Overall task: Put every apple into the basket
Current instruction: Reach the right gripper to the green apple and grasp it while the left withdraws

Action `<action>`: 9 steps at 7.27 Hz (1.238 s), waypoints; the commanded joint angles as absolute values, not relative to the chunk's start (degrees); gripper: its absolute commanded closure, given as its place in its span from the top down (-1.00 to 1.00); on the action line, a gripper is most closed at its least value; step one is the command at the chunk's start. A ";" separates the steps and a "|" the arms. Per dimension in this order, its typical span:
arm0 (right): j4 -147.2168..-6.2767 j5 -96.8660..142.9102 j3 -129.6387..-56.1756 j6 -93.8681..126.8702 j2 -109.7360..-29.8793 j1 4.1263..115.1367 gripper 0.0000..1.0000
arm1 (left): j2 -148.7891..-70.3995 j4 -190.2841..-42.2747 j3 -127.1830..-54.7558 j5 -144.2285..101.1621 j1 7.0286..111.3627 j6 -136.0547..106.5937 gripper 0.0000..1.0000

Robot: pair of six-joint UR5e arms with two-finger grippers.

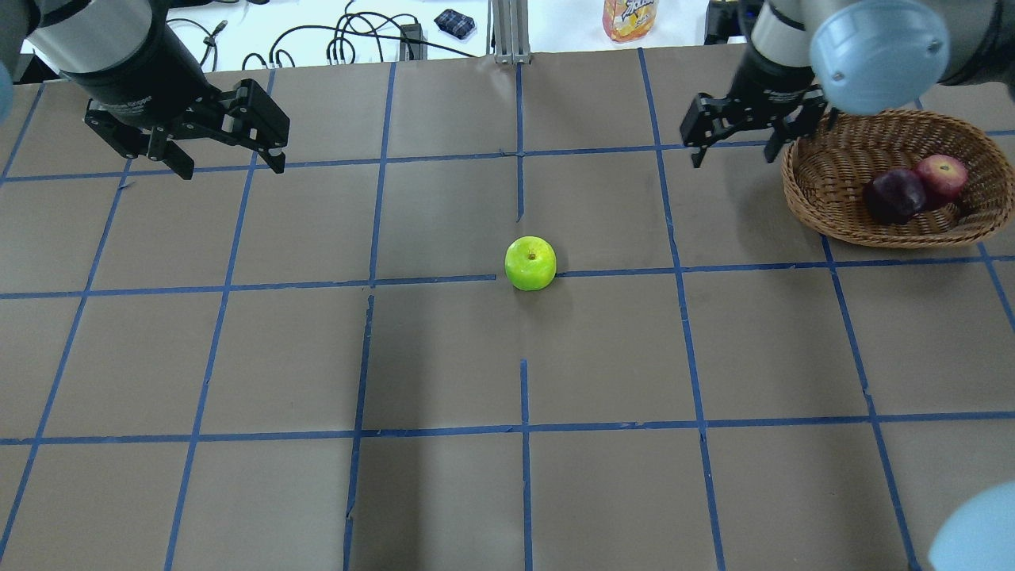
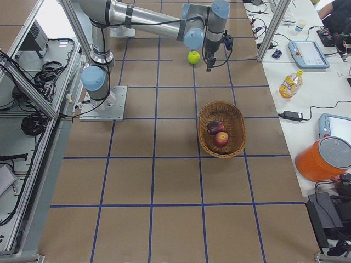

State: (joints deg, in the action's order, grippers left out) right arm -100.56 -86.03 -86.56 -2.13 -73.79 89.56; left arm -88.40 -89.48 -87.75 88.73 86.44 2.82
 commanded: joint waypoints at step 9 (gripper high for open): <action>-116.54 -80.33 -87.10 23.91 -56.87 106.96 1.00 | -87.72 -91.14 -87.62 88.86 83.76 2.99 1.00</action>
